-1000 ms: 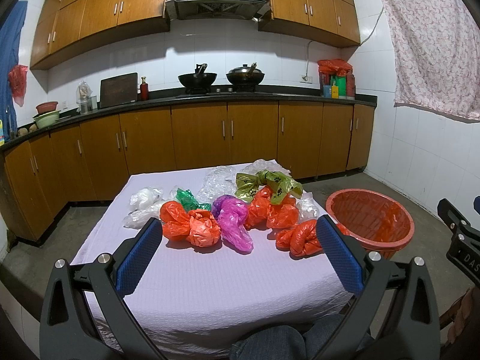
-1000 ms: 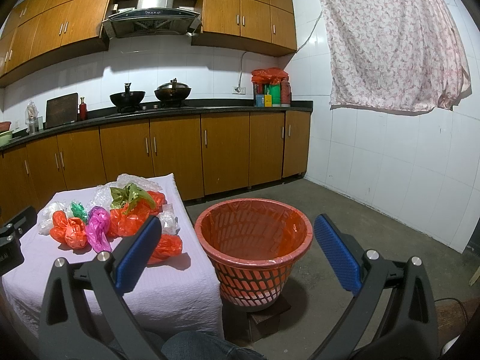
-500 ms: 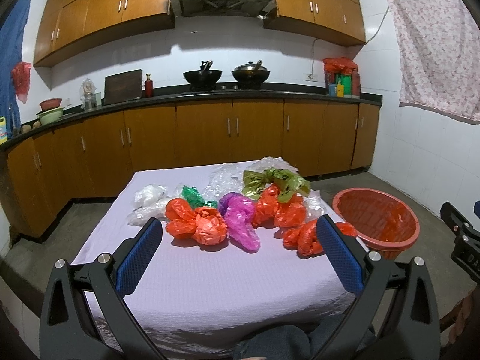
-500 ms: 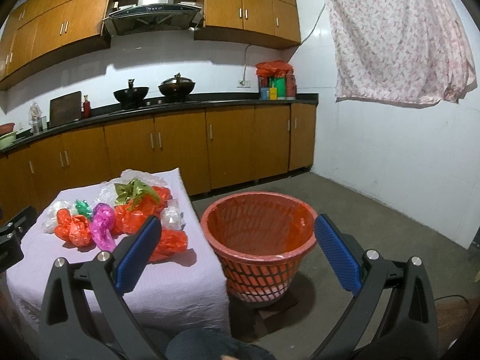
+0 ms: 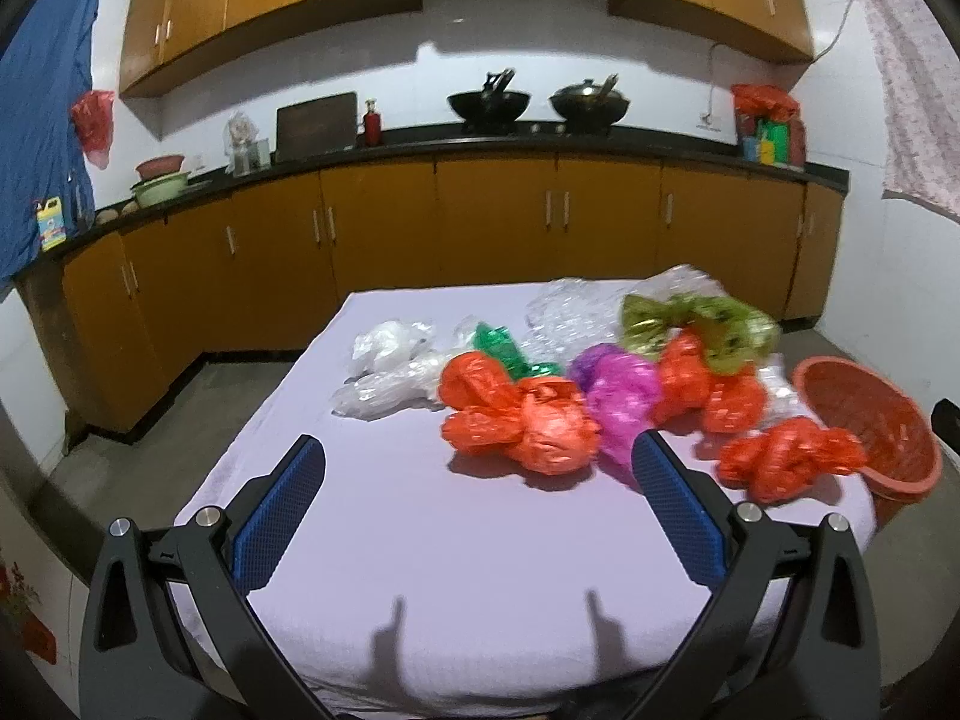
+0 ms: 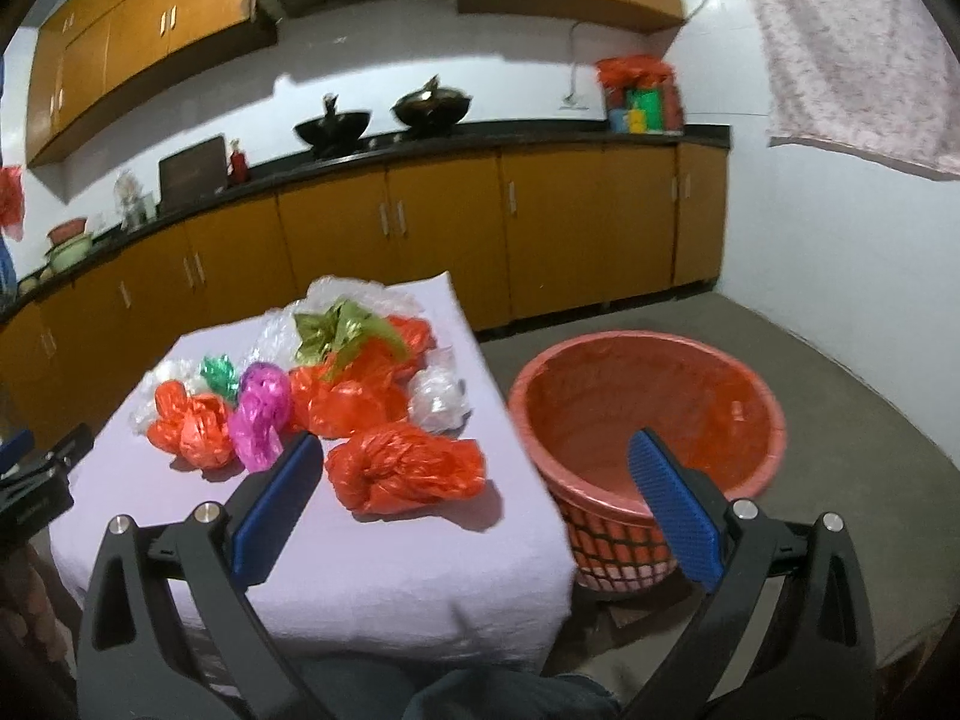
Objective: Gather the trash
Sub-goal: 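Reach the left tool to the orange bag while the right tool grasps another orange bag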
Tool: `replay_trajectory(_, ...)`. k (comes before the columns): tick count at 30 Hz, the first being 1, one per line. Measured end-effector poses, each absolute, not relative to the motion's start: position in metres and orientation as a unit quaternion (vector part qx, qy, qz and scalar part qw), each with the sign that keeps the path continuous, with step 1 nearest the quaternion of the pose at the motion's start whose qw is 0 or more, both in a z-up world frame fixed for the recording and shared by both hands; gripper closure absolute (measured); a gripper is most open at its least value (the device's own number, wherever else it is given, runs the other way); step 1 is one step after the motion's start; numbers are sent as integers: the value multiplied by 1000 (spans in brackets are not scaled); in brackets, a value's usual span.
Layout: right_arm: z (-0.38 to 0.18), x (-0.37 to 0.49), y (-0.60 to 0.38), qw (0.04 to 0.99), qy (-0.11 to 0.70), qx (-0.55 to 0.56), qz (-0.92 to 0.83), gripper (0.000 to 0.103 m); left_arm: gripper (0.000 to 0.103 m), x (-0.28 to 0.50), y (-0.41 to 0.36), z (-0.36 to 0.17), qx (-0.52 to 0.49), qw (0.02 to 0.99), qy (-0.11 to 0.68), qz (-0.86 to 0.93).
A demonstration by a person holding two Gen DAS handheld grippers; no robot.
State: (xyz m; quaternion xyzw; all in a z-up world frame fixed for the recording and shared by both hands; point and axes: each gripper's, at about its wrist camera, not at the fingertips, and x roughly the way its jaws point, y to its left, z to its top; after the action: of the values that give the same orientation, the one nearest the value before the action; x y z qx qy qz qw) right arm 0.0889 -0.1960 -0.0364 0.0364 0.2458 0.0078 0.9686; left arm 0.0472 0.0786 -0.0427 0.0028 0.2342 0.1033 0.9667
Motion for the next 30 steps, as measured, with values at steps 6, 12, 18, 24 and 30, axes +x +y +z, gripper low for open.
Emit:
replay_trajectory(6,-55,122,-178,963,268,-15,28,4,2,83,90,-50,-5,962,250,109)
replay_trajectory(12,-73,152,-172,954,293,-37,44,4,2,115,95,-58,-5,958,268,101)
replay_trajectory(18,-84,183,-169,946,314,-42,61,4,2,142,99,-71,-11,951,296,87)
replay_trajectory(24,-100,199,-162,933,346,-51,86,4,2,162,96,-84,-11,944,319,80)
replay_trajectory(30,-106,205,-159,922,364,-27,129,21,2,176,93,-99,-10,935,348,68)
